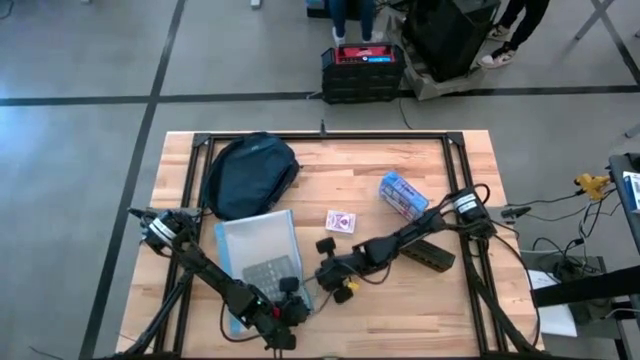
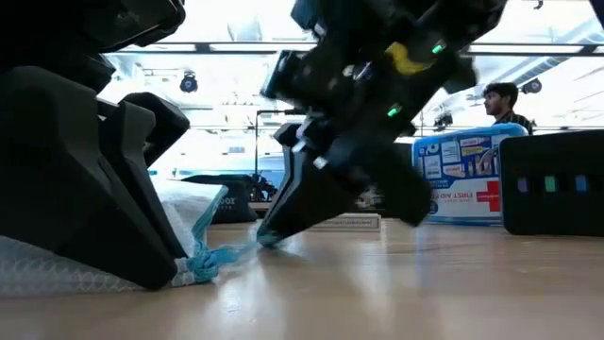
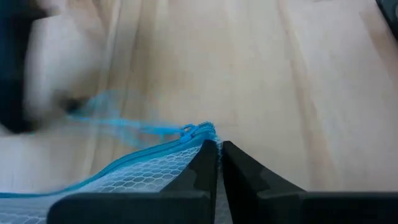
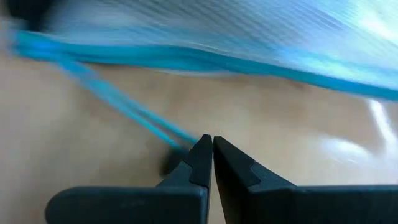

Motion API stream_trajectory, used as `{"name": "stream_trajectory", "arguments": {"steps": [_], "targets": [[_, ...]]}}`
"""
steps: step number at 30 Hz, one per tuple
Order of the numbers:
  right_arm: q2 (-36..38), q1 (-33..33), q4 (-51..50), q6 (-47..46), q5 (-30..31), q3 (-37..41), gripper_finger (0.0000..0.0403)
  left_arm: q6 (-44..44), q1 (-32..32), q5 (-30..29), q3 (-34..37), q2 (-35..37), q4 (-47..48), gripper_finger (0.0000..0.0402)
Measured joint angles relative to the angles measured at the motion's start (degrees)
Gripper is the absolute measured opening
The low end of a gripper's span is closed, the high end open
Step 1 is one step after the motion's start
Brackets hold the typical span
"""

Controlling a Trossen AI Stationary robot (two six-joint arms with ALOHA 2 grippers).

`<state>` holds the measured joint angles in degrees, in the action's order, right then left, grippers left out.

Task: Unpack backpack
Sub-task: Open the transparent zip bag

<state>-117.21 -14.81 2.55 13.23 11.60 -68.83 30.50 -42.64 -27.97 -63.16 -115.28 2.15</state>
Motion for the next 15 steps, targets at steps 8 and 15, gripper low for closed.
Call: {"name": "stream_trajectory", "arguments": {"steps": [8, 15], "targets": [[0.7, 1.2, -0.4, 1.4, -2.2, 0.0, 0.0000, 0.0, -0.1, 0.2, 0.0, 0.0, -0.1, 0.0005], [1.6, -6.5, 2.4, -3.1, -7.4, -0.4, 0.0000, 0.0, -0.1, 0.2, 0.1, 0.0, -0.2, 0.0005]]}}
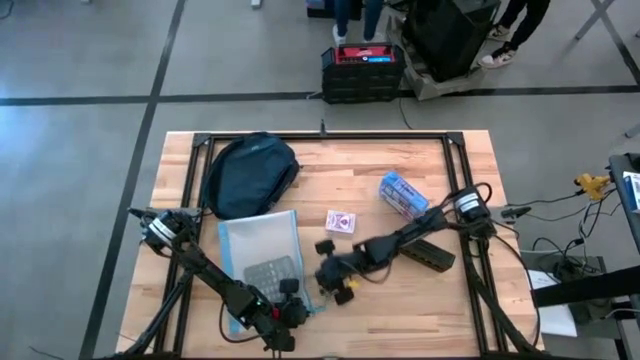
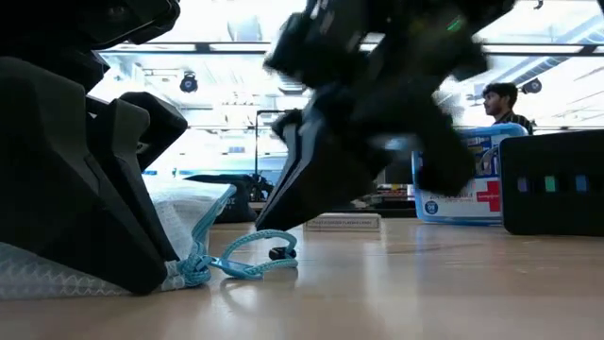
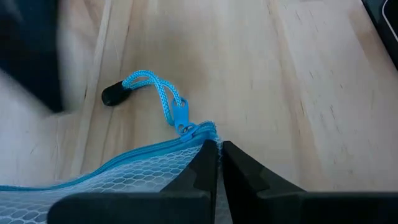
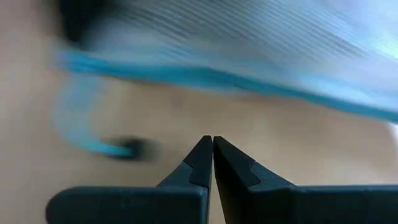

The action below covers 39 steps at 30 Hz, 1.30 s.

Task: Unpack backpack
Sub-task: Open the transparent zip bag

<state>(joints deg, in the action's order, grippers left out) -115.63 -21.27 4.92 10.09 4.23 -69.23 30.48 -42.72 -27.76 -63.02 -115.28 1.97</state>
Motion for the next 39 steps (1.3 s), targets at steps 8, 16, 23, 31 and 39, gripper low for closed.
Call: {"name": "stream_trajectory", "arguments": {"steps": [8, 16, 23, 31, 39], "targets": [[-0.8, -4.8, 9.7, -3.3, -0.3, -0.4, 0.0000, -2.5, 0.0, 0.3, 0.1, -0.2, -2.6, 0.0005], [-5.3, -4.6, 10.4, -6.7, -1.7, -0.4, 0.0000, -2.5, -0.1, 0.2, 0.2, -0.2, -3.2, 0.0005], [-6.2, -1.6, 9.3, -5.9, 0.8, -0.2, 0.0000, -2.5, -0.3, 1.8, 0.2, -0.2, -5.0, 0.0005], [-6.0, 4.2, 8.0, -5.0, 1.4, -0.1, 0.0000, -1.7, -1.1, 1.8, 0.2, -0.2, -5.7, 0.0005], [-4.8, 4.5, 5.6, -3.1, 3.3, 0.1, 0.0000, -1.4, -1.2, 2.0, 0.2, -0.1, -5.5, 0.0005]]}}
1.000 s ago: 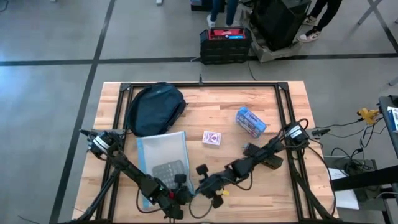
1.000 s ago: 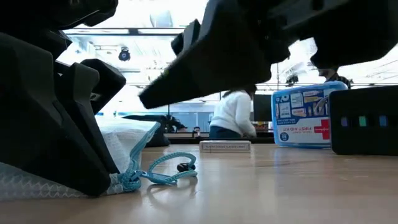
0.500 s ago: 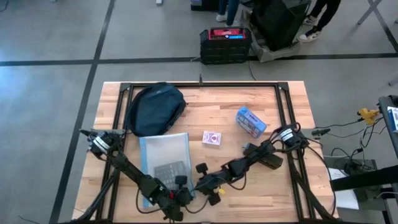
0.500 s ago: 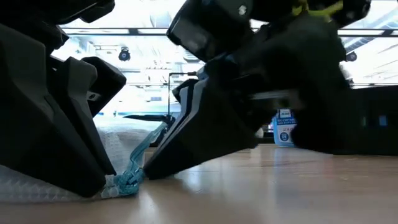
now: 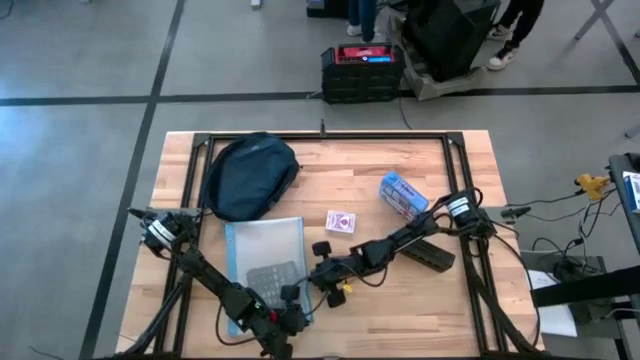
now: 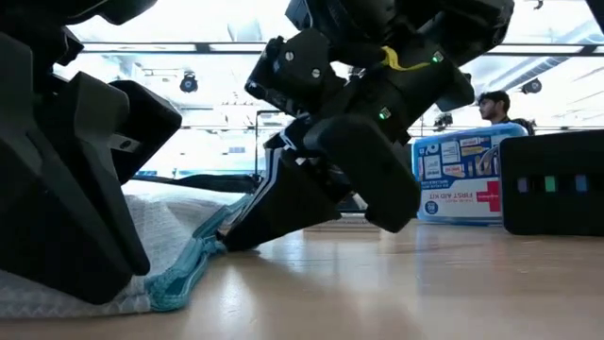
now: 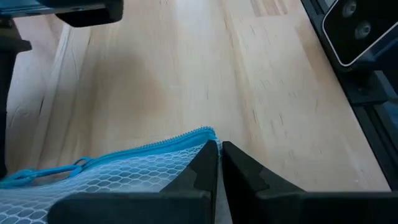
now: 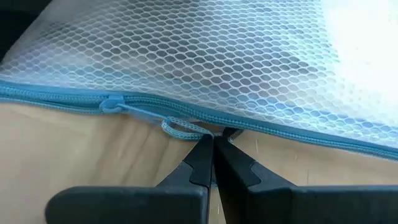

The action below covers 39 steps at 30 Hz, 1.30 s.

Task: Unpack backpack
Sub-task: Open the transparent zip bag, then put the white playing cards into the transparent zip bag

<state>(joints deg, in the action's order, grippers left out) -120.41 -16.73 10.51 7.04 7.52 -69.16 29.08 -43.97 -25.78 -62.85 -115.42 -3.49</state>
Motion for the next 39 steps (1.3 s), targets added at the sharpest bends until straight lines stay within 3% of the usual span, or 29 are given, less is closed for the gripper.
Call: {"name": "stream_trajectory", "arguments": {"steps": [11, 20, 26, 33, 39], "targets": [[0.3, 4.7, -4.1, -0.1, 2.0, -0.1, 0.0000, 2.4, -1.3, 1.2, 0.0, 0.0, -1.0, 0.0005], [4.9, 6.1, -16.2, 3.7, 15.0, 0.3, 0.0000, 5.3, -2.9, 1.5, 0.0, 0.1, -0.8, 0.0005], [12.8, 5.8, -26.2, 3.4, 21.7, 1.5, 0.0000, 6.5, -3.0, 1.7, 0.0, 2.8, 0.7, 0.0005], [25.3, 5.5, -22.0, -3.9, 17.8, 12.2, 0.0009, 6.1, -3.4, -2.9, -4.8, 9.4, 14.4, 0.0005], [29.1, 9.9, -13.5, -9.3, 7.7, 20.5, 0.0109, 14.3, -3.9, -5.2, -9.8, 13.1, 35.1, 0.0005]]}}
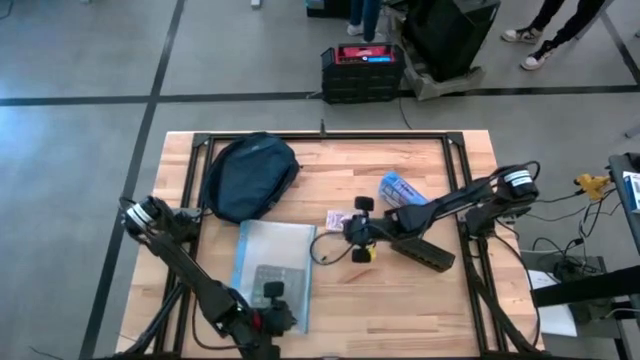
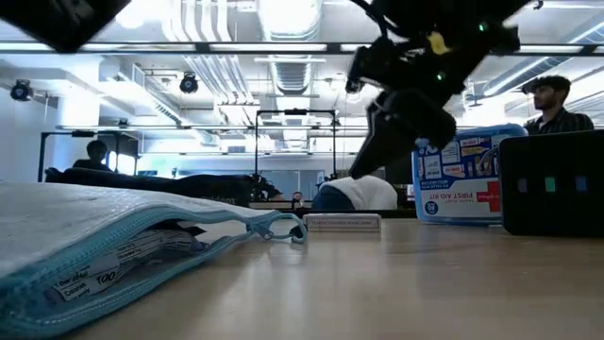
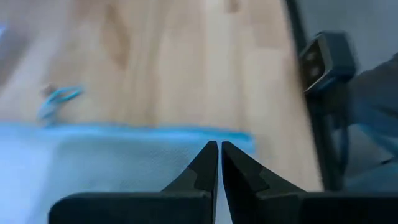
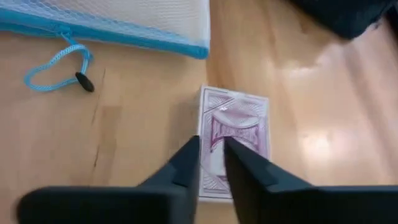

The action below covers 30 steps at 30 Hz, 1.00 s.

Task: Unpack backpack
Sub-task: Put the white playing cards into the transparent zip bag

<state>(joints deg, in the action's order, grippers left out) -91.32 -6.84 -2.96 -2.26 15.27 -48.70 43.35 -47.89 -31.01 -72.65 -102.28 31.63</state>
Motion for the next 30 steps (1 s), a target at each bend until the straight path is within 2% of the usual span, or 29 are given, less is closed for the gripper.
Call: {"name": "stream_trajectory", "arguments": {"steps": [6, 10, 13, 17, 23, 27, 30], "targets": [[-4.1, 4.5, 0.2, 1.3, -1.9, -0.1, 0.0247, 20.8, -1.0, 0.8, 1.6, 4.1, 17.7, 0.0005], [-6.1, 6.5, 0.5, 2.8, -2.4, -1.9, 0.0326, 30.6, -2.1, 4.1, 7.4, 7.5, 16.9, 0.0005], [-7.1, 8.3, 0.2, 3.4, -6.6, -3.0, 0.0364, 34.5, -2.7, 6.0, 12.5, 9.2, 12.1, 0.0005], [-8.2, 11.1, 0.4, 3.4, -12.5, -3.8, 0.0379, 36.9, -2.7, 9.4, 20.0, 10.0, 2.5, 0.0005], [-10.9, 12.6, -0.3, 2.3, -17.1, -3.7, 0.0379, 36.7, -2.7, 10.0, 29.9, 10.3, -14.3, 0.0005], [-13.4, 11.9, 0.1, 1.1, -16.6, -3.9, 0.0378, 36.3, -2.7, 9.8, 32.3, 10.6, -17.7, 0.0005], [-14.1, 11.0, 0.0, -0.6, -16.1, -4.0, 0.0357, 35.8, -2.7, 9.8, 32.6, 10.6, -18.1, 0.0005]]}}
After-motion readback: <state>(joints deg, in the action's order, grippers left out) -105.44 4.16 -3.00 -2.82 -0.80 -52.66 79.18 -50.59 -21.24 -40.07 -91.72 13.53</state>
